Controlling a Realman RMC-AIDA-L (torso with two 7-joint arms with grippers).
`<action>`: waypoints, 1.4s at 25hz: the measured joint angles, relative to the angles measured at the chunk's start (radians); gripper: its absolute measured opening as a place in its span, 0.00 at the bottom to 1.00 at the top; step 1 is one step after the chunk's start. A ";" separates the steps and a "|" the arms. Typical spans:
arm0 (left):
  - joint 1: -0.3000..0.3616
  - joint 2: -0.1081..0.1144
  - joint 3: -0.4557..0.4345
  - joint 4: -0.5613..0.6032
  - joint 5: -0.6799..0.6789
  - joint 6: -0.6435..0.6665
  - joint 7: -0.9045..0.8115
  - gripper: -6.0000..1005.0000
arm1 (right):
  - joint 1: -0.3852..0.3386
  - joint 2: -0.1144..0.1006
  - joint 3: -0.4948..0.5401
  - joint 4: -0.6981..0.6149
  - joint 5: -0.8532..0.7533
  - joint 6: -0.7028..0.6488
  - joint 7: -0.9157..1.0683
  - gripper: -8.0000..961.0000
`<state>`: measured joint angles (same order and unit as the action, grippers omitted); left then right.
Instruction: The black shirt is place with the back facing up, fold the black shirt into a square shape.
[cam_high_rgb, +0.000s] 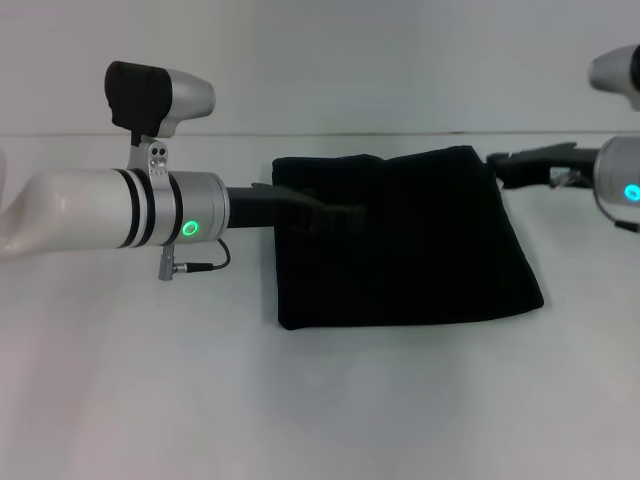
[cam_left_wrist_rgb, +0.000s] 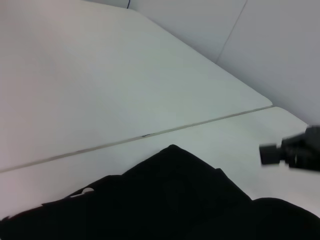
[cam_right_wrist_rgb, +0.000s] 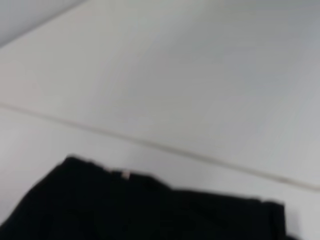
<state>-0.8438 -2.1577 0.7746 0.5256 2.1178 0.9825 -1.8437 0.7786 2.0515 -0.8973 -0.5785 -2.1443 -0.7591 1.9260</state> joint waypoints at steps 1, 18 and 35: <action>0.001 0.002 0.000 0.005 0.001 0.009 0.000 0.90 | -0.007 0.003 0.014 -0.022 0.002 -0.009 0.000 0.03; 0.155 -0.005 -0.017 0.270 -0.081 0.306 0.327 0.90 | -0.105 -0.055 0.072 -0.081 0.250 -0.605 -0.326 0.41; 0.179 0.019 -0.148 0.287 -0.123 0.489 0.417 0.90 | -0.172 -0.051 0.119 -0.244 0.153 -0.729 -0.287 0.92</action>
<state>-0.6649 -2.1384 0.6266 0.8130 1.9947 1.4718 -1.4268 0.6070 2.0010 -0.7787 -0.8222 -1.9917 -1.4885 1.6394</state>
